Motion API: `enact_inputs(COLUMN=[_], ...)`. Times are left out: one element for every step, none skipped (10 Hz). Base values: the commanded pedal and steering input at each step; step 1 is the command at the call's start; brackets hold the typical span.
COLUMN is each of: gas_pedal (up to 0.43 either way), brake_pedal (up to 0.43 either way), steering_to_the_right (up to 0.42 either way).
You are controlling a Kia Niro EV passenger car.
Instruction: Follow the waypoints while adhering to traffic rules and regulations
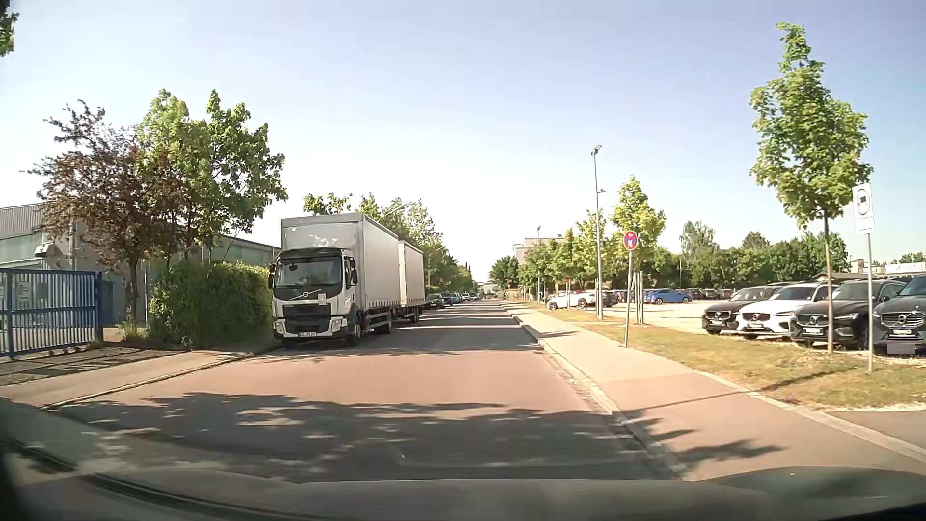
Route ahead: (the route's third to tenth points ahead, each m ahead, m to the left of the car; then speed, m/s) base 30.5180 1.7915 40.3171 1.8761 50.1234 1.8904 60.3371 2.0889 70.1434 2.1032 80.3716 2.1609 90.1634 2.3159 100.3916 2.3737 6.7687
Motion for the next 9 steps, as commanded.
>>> enact_inputs(gas_pedal=[0.197, 0.197, 0.197, 0.197, 0.197, 0.197, 0.197, 0.197, 0.197], brake_pedal=[0.000, 0.000, 0.000, 0.000, 0.000, 0.000, 0.000, 0.000, 0.000], steering_to_the_right=[-0.021, -0.017, -0.008, -0.002, 0.000, 0.001, 0.002, 0.002, 0.003])
